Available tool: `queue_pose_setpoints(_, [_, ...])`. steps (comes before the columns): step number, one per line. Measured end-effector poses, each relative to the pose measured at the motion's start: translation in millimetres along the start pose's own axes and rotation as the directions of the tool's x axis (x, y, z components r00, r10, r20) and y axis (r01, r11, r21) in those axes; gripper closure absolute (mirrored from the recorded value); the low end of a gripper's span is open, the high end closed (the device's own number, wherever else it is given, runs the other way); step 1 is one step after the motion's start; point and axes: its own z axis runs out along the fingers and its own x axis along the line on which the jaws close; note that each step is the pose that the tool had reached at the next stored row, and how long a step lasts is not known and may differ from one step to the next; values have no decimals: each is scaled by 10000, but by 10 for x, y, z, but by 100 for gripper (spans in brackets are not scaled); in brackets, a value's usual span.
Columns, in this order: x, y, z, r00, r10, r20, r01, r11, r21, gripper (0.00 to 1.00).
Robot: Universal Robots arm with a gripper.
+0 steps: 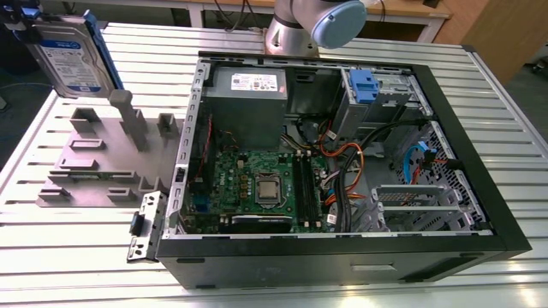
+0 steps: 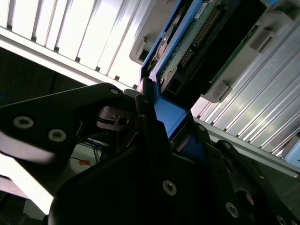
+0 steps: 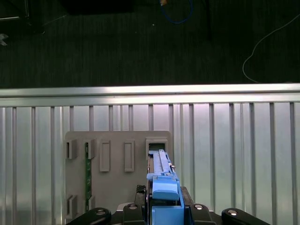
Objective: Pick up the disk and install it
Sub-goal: 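Pick up the disk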
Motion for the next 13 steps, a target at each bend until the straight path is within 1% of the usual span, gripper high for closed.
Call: queue_pose_setpoints(13, [0,0,-38,10000,0,0,0,10000,0,64])
